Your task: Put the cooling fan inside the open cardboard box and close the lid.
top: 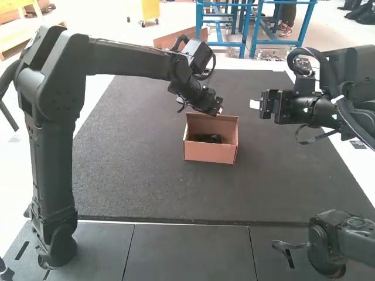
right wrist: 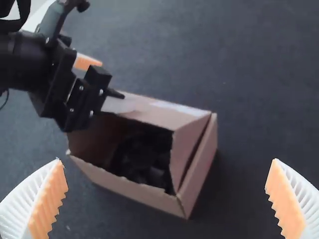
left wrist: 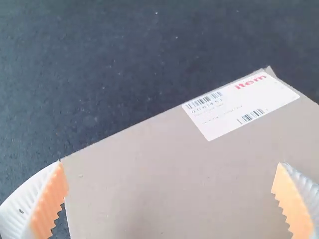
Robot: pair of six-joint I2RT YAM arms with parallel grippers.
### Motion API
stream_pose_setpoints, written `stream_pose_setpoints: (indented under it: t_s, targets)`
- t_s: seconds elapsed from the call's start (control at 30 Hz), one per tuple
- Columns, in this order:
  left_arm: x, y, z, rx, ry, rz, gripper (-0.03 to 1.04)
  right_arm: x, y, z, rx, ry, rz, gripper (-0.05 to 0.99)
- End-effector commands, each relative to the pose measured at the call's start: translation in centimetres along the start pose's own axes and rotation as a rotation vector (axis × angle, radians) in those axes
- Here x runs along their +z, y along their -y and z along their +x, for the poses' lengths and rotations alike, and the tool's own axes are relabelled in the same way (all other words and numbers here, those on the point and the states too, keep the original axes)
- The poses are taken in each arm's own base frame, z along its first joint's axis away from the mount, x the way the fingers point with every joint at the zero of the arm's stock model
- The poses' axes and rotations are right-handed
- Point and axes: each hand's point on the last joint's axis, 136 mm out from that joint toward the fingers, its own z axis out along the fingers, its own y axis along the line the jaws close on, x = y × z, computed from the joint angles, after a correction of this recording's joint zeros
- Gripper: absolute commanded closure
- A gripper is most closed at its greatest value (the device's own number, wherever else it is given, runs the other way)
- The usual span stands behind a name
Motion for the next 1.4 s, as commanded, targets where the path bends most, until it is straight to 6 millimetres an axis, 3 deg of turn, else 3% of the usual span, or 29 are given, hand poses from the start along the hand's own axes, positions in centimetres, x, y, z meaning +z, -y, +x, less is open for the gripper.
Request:
stream_pose_setpoints:
  t_s: [0.0,0.17,0.37,0.6,0.7,0.87,1.07,1.2,1.37]
  targets:
    - [0.0,1.3,1.8,0.030,-0.048,0.029,0.04,-0.4,-0.3,-1.1,0.009,0.023,-0.012,0.02]
    - [1.5,1.8,4.4,0.043,-0.080,0.034,0.04,-0.5,-0.4,-0.1,0.006,-0.024,-0.020,0.02]
    - [2.6,2.2,5.3,0.042,-0.047,0.038,0.04,-0.7,-0.9,1.2,0.009,-0.086,-0.051,0.02]
    - [3.9,2.3,7.7,0.045,-0.092,0.038,0.04,-0.9,-1.2,2.4,0.002,-0.135,-0.070,0.02]
    - [3.5,2.3,7.2,0.044,-0.081,0.041,0.04,-1.0,-1.2,2.6,-0.003,-0.144,-0.070,0.02]
    - [-0.4,1.7,1.9,0.022,0.024,0.041,0.04,-1.0,-1.2,2.7,-0.006,-0.150,-0.069,0.02]
    - [-7.2,-1.3,-3.4,-0.033,0.142,0.014,0.04,-0.9,-1.1,3.3,-0.006,-0.165,-0.067,0.02]
    - [-11.2,-3.3,-3.5,-0.063,0.172,-0.008,0.04,-0.8,-1.3,3.6,-0.007,-0.174,-0.078,0.02]
    - [-14.2,-6.7,-2.3,-0.117,0.228,-0.058,0.04,-0.6,-1.2,4.3,-0.011,-0.191,-0.079,0.02]
